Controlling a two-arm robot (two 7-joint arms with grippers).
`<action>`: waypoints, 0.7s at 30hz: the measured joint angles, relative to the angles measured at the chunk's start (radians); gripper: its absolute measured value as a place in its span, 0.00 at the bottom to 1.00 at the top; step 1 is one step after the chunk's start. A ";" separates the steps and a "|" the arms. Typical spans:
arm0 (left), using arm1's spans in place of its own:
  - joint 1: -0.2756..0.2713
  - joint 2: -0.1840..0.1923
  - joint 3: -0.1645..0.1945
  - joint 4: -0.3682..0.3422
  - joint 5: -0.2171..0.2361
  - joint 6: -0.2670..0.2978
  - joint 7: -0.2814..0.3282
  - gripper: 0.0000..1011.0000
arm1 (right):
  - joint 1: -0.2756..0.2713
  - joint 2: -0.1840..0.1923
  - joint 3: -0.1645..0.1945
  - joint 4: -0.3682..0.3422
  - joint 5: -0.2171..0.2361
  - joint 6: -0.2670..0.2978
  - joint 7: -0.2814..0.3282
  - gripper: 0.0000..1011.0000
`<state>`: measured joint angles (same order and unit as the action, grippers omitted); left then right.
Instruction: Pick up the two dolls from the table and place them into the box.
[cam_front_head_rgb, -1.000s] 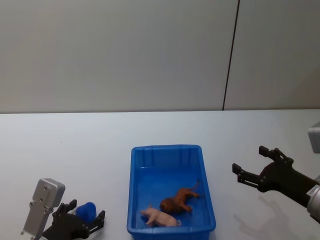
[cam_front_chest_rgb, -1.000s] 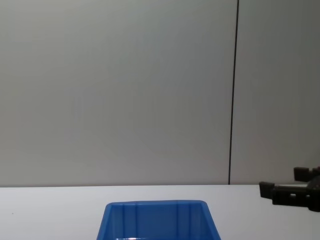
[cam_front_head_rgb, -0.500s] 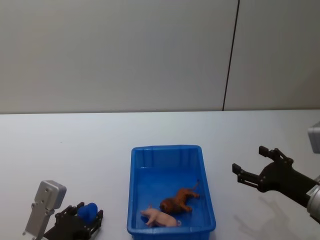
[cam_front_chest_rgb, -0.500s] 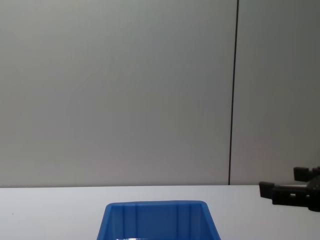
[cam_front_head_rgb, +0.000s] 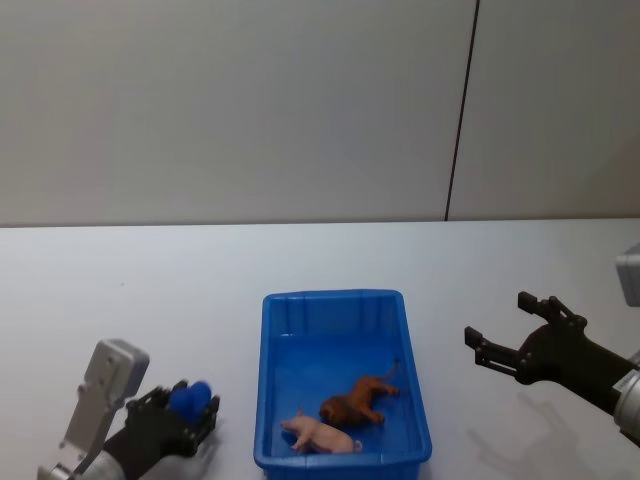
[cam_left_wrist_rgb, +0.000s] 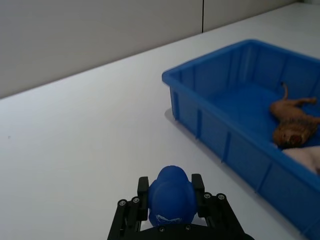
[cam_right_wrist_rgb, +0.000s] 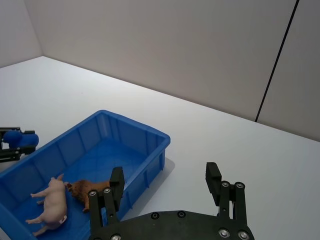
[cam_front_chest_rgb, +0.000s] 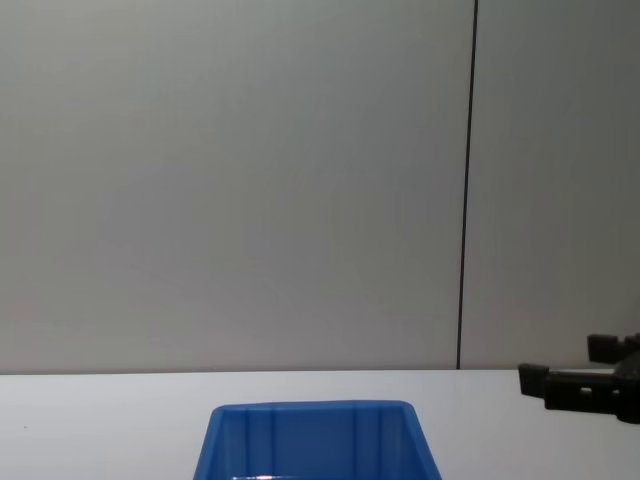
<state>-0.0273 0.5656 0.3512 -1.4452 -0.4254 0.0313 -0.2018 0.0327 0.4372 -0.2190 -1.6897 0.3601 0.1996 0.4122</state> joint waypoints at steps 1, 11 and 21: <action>-0.003 -0.001 0.000 -0.005 0.004 0.000 -0.001 0.52 | 0.000 0.000 0.000 0.000 0.000 0.000 0.000 0.99; -0.067 -0.043 0.003 -0.073 0.070 0.004 -0.026 0.46 | 0.000 0.000 0.000 0.000 0.000 0.000 0.000 0.99; -0.178 -0.143 0.033 -0.084 0.150 0.029 -0.091 0.67 | 0.000 0.000 0.000 0.000 0.000 0.000 0.000 0.99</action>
<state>-0.2050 0.4230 0.3838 -1.5297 -0.2754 0.0601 -0.2930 0.0327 0.4372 -0.2190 -1.6897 0.3601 0.1997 0.4122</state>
